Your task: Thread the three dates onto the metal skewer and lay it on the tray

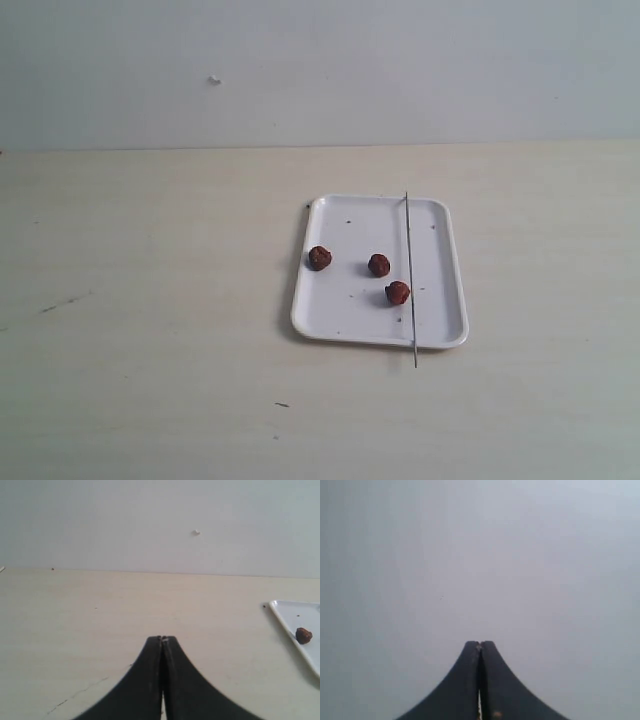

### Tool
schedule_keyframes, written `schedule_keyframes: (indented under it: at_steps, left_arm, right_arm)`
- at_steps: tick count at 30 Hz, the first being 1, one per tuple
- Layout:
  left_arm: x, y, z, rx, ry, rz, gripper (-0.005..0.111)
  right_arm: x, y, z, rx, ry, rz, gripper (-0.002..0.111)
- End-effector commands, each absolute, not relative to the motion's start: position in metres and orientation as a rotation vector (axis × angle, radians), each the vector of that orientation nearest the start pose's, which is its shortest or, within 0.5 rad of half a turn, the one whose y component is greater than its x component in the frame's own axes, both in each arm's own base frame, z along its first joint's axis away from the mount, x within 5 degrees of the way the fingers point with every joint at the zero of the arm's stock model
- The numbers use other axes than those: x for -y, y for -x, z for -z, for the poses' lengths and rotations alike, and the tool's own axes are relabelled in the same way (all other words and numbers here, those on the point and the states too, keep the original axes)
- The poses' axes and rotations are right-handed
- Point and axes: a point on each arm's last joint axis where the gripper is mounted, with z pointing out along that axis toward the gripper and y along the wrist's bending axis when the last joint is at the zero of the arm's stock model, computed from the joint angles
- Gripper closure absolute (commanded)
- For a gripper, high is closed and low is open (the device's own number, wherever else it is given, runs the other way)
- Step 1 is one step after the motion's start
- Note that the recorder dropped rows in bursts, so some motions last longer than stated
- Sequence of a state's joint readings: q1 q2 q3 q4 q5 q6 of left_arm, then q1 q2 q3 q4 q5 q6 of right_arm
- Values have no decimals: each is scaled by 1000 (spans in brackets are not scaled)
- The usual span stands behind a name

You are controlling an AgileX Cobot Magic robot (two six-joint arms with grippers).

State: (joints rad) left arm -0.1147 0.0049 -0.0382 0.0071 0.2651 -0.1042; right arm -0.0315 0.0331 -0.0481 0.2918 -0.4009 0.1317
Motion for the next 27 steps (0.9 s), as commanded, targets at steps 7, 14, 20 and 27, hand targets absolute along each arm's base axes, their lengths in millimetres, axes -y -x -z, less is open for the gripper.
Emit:
schedule_keyframes:
  at_steps: [7,14,20,27]
  left_arm:
    - [6,-53,-201,-1717,-11,161,107]
    - [6,-53,-201,-1717,-11,161,107]
    - [6,-53,-201,-1717,-11,161,107]
    - [6,-53,-201,-1717,-11,161,107]
  right_arm:
    - [5,-162,-336,-1666,-295,-228,108]
    - [-6,-264,-306,-2367,-182,-265,108]
    - [-36,-303,-254,-2670,-152,-340,108]
    - [-102,-318,-191,-2864,-21,-315,108]
